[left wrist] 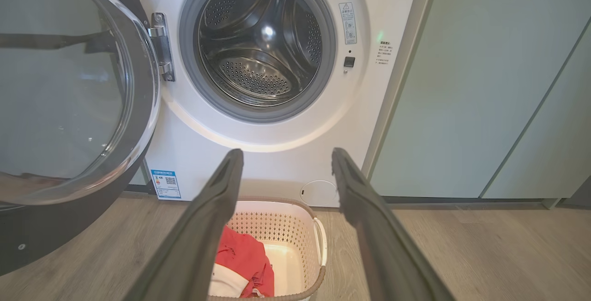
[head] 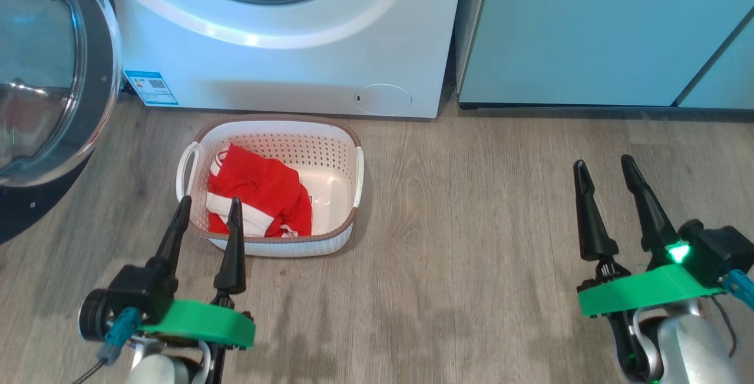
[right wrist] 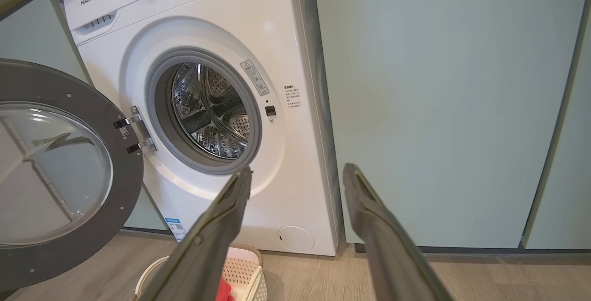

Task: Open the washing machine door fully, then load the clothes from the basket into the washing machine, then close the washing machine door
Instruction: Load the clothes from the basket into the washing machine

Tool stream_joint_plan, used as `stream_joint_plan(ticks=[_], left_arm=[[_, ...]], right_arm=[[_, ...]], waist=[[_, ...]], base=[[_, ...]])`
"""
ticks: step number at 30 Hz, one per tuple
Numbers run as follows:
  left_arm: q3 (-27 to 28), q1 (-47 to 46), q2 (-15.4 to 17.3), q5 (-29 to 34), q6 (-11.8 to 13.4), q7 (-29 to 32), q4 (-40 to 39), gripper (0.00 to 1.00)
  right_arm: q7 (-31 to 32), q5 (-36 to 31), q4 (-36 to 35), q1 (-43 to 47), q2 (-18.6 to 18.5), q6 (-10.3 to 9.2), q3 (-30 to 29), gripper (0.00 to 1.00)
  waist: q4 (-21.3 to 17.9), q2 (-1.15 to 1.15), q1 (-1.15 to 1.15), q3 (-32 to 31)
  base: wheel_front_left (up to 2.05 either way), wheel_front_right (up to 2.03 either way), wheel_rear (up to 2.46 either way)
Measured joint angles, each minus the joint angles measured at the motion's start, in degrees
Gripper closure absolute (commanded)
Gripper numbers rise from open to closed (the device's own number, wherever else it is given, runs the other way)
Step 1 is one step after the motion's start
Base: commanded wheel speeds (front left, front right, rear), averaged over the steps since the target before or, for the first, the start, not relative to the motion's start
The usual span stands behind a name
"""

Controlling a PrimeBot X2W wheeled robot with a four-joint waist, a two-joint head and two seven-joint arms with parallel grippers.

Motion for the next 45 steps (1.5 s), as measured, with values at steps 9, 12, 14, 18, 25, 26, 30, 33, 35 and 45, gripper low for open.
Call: stream_joint_plan(ticks=[9,12,14,18,25,26,30,33,35,45], left_arm=[[0.09,0.55,0.01,0.09,-0.38,0.0,-0.23,0.0],[0.05,0.87,0.01,0.09,-0.33,0.0,-0.23,0.0],[0.0,0.9,0.02,0.09,-0.33,0.0,-0.23,0.0],[-0.31,0.9,0.02,0.31,0.09,0.0,-0.26,0.0],[-1.26,0.86,0.03,3.16,0.96,0.0,-1.35,0.0],[-1.32,0.85,0.03,3.16,0.97,0.0,-1.35,0.0],[-1.3,0.79,0.03,3.04,1.11,0.0,-1.24,0.0],[-1.25,0.81,0.04,3.03,1.16,0.0,-1.13,0.0],[-1.16,0.81,0.05,3.03,1.23,0.0,-0.77,0.0],[-1.11,0.55,0.05,3.02,1.63,0.0,0.21,0.0]], right_arm=[[0.08,-0.01,-0.18,1.18,0.01,0.0,0.38,0.0],[0.48,-0.01,-0.2,1.19,0.02,0.0,0.45,0.0],[0.48,-0.01,-0.21,1.19,0.02,0.0,0.48,0.0],[0.48,-0.01,-0.22,1.18,0.03,0.0,0.54,0.0],[0.54,-0.01,-0.3,1.17,0.04,0.0,0.77,0.0],[0.57,-0.02,-0.34,1.17,0.04,0.0,0.74,0.0],[0.57,-0.13,-0.52,0.99,0.09,0.0,0.68,0.0],[0.57,-0.42,-0.57,0.99,0.09,0.0,0.7,0.0],[0.57,-0.42,-0.58,0.99,0.1,0.0,0.73,0.0],[0.57,-0.42,-0.55,0.94,0.1,0.0,0.69,0.0]], waist=[[0.29,0.0,0.0,-0.1],[0.39,0.0,0.0,-0.21],[0.5,0.0,0.0,-0.31],[0.81,0.0,0.0,-0.48],[1.25,0.0,0.0,-0.32],[1.31,0.0,0.0,-0.22],[1.46,0.0,0.0,0.19],[1.47,0.0,0.0,0.4],[1.46,0.0,0.0,0.58],[1.54,0.0,0.0,0.82]], base=[[1.09,-1.09,0.0],[1.98,-1.98,0.0],[2.13,-2.13,0.0],[2.13,-2.13,0.0],[1.65,-1.58,-0.06],[1.07,-1.07,0.0],[0.73,-0.73,0.0],[0.0,0.0,0.0],[0.0,0.0,0.0],[0.0,0.0,0.0]])
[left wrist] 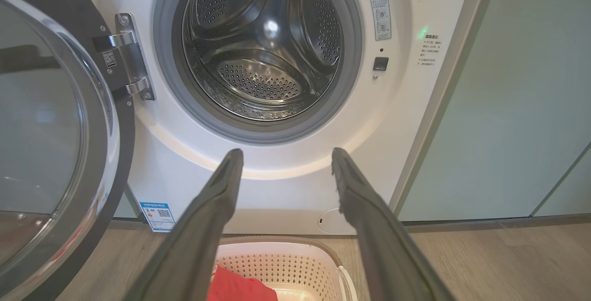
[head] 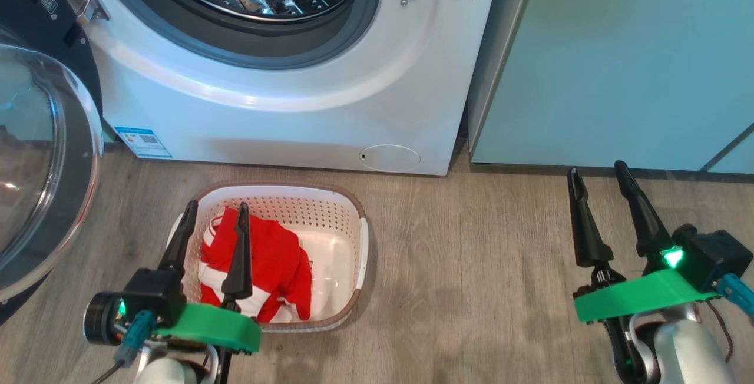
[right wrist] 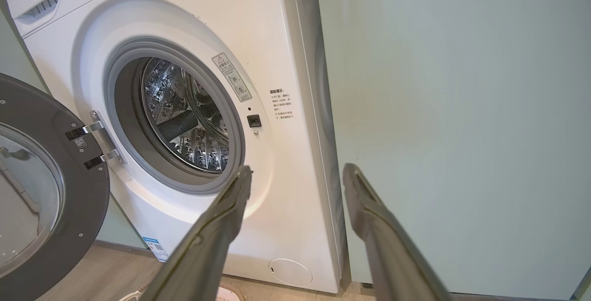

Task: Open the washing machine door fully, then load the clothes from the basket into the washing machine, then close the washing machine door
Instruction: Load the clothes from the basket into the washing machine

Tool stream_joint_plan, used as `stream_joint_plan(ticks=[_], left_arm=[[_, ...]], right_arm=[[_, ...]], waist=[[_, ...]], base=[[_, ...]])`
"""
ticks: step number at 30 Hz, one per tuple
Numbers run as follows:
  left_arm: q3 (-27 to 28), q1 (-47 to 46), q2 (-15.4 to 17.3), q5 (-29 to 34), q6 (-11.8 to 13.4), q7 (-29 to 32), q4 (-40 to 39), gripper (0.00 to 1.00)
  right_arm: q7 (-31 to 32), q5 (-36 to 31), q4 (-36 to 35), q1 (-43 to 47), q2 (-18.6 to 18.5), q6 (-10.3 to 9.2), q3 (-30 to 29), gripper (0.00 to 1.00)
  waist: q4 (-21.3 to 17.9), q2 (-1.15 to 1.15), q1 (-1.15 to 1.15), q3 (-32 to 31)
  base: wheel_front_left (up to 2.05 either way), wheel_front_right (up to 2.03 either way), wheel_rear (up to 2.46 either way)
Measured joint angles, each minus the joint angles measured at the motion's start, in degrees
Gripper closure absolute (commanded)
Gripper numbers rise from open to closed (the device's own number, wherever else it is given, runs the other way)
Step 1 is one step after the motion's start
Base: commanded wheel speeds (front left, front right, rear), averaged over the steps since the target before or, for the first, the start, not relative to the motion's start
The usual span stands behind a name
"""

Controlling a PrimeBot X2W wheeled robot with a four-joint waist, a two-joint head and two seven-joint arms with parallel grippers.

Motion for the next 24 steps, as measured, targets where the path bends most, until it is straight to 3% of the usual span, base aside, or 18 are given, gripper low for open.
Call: stream_joint_plan(ticks=[18,24], left_arm=[[-0.09,-0.09,0.0,-0.01,0.49,0.0,0.94,0.0],[-0.14,-0.48,0.0,0.99,0.59,0.0,6.42,0.0]], right_arm=[[-0.01,0.01,0.29,0.0,0.0,0.0,0.23,0.0],[0.12,-0.04,-0.42,-0.31,0.0,0.0,0.49,0.0]], waist=[[-0.39,0.01,0.0,-0.25],[-0.78,0.01,0.0,2.5]], base=[[0.0,0.0,0.0],[0.0,0.0,0.0]])
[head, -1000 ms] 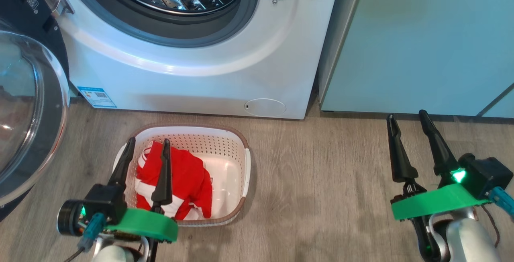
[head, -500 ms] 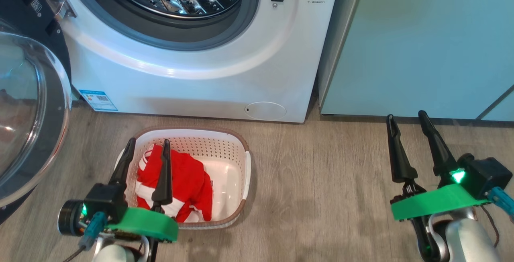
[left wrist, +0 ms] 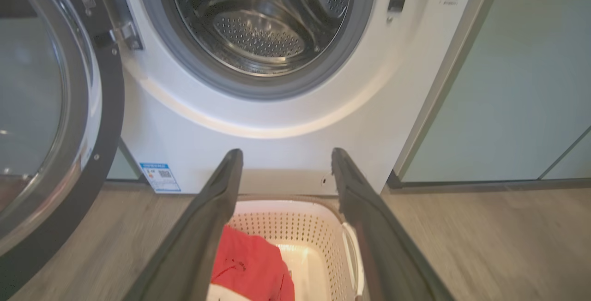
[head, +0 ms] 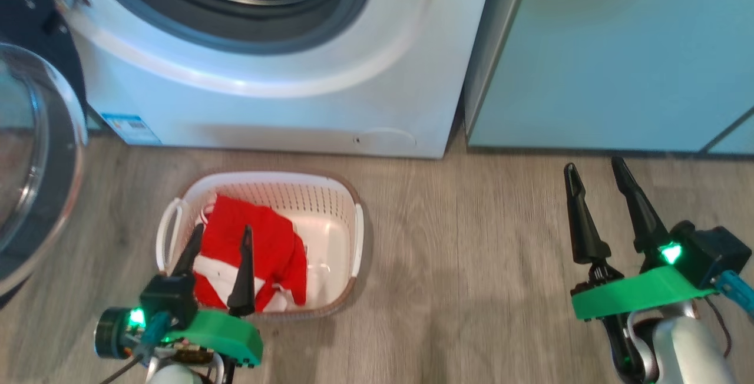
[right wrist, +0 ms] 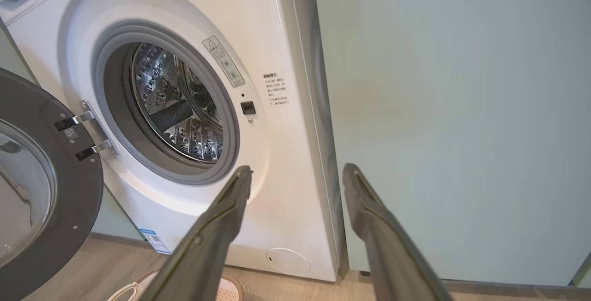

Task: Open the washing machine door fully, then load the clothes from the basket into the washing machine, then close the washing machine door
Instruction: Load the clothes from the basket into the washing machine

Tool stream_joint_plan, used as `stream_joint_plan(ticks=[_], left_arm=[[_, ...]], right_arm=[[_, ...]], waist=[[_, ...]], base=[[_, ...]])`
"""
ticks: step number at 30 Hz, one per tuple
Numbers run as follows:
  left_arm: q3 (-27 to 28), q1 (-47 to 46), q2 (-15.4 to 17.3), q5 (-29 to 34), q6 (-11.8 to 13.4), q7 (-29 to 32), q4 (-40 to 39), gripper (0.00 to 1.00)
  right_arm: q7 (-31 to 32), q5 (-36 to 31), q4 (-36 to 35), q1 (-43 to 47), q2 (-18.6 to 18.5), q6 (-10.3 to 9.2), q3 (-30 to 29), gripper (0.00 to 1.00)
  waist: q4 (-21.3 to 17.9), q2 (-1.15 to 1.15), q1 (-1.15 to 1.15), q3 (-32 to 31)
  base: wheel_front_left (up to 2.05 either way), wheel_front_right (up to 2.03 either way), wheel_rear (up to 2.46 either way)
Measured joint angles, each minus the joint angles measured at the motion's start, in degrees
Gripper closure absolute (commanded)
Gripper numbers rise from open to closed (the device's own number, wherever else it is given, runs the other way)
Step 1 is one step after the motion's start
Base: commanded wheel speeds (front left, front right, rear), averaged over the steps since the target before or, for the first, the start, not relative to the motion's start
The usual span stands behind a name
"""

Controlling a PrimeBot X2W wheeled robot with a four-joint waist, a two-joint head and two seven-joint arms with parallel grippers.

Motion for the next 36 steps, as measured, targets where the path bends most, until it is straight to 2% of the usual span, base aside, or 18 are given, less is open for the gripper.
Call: stream_joint_plan(ticks=[8,14,15,19,23,27,32,36], left_arm=[[0.35,-8.17,0.54,0.2,-1.0,0.01,14.21,0.0],[0.33,-17.71,3.04,1.14,-1.7,0.01,27.43,0.0],[0.33,-17.71,3.04,1.14,-1.7,0.01,27.43,0.0],[-0.7,-25.07,5.55,3.47,-2.16,0.02,38.56,0.0],[-2.52,-31.58,7.16,5.94,-2.03,1.11,46.4,0.0],[-4.15,-37.82,8.58,7.68,-2.1,1.11,50.79,0.0],[-5.63,-43.55,9.14,8.54,-2.18,6.13,56.23,0.0],[-6.16,-47.69,12.25,9.36,-3.13,8.24,60.06,0.0]], right_arm=[[1.09,-1.21,-2.69,-2.75,0.01,0.0,0.34,0.0],[1.14,-1.8,-4.07,-4.7,0.01,0.0,0.93,0.0],[1.14,-1.8,-4.07,-4.7,0.01,0.0,0.93,0.0],[0.94,-1.8,-4.5,-5.24,0.01,0.0,2.16,0.0],[0.23,-1.78,-4.93,-6.58,0.0,0.0,3.19,0.0],[-0.41,-1.45,-5.21,-7.44,0.0,0.0,3.67,0.0],[-1.13,0.47,-5.32,-7.45,0.0,0.0,3.46,0.0],[-1.51,1.1,-5.7,-7.52,0.01,0.0,4.7,0.0]], waist=[[-1.12,0.0,0.0,7.54],[-2.5,0.0,0.0,14.66],[-2.5,0.0,0.0,14.66],[-3.65,0.0,0.0,19.82],[-5.03,0.0,0.01,24.83],[-6.6,0.0,0.01,29.58],[-8.68,-0.01,0.02,35.63],[-10.05,-0.01,0.02,39.05]], base=[[0.0,0.0,0.0],[0.0,0.0,0.0],[0.0,0.0,0.0],[0.0,0.0,0.0],[0.0,0.0,0.0],[0.0,0.0,0.0],[0.0,0.0,0.0],[0.0,0.0,0.0]])
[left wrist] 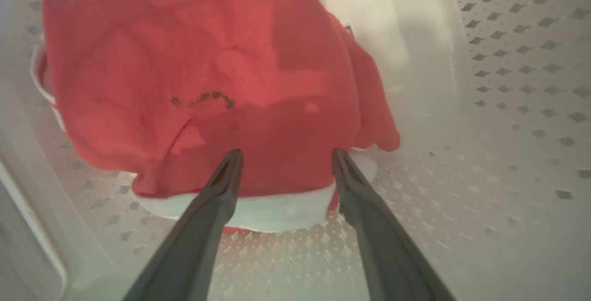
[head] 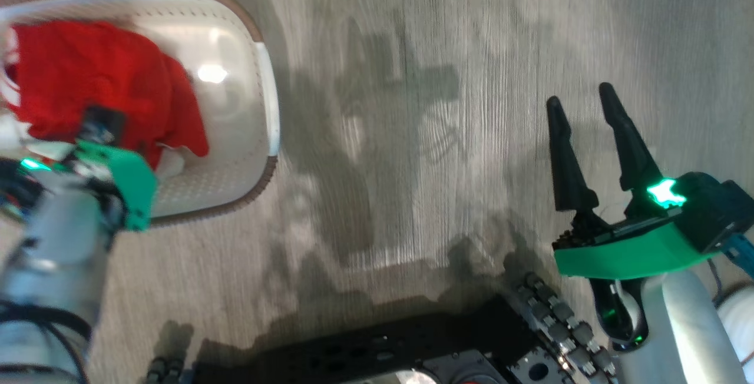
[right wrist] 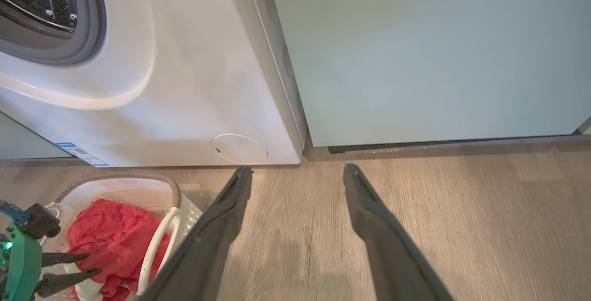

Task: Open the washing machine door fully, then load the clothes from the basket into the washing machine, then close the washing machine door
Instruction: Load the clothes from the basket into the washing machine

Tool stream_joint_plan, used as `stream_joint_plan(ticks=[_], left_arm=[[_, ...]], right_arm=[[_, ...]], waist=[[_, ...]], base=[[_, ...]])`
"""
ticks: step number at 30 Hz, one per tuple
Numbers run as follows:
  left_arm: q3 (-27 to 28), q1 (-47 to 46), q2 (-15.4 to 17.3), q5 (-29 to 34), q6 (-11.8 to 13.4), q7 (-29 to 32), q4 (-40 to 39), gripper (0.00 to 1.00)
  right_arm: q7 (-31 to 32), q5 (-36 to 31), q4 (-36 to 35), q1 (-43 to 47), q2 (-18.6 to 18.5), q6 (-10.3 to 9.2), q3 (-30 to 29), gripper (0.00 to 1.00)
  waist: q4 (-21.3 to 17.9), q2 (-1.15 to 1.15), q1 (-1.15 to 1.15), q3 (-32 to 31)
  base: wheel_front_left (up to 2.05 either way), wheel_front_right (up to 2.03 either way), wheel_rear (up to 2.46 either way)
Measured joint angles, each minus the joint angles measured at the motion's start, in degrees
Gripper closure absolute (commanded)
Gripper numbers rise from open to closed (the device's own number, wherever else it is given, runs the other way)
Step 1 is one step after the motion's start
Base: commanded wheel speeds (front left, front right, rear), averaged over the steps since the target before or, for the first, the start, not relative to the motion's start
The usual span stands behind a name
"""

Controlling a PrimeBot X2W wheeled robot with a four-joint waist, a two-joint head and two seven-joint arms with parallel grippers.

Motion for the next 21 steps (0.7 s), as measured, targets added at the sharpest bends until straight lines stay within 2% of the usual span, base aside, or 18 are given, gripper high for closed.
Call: stream_joint_plan(ticks=[5,21], left_arm=[[-1.34,-5.06,2.0,1.34,1.27,1.2,2.26,0.0],[-4.44,-10.67,4.87,2.76,-0.05,8.76,5.05,0.0]], right_arm=[[-0.05,0.74,-1.26,-0.95,0.0,0.0,0.38,0.0],[-0.05,2.12,-2.89,-2.25,0.0,0.0,1.05,0.0]], waist=[[-1.48,0.0,0.0,3.42],[-3.8,0.0,-0.01,9.03]], base=[[0.0,0.0,0.0],[0.0,0.0,0.0]])
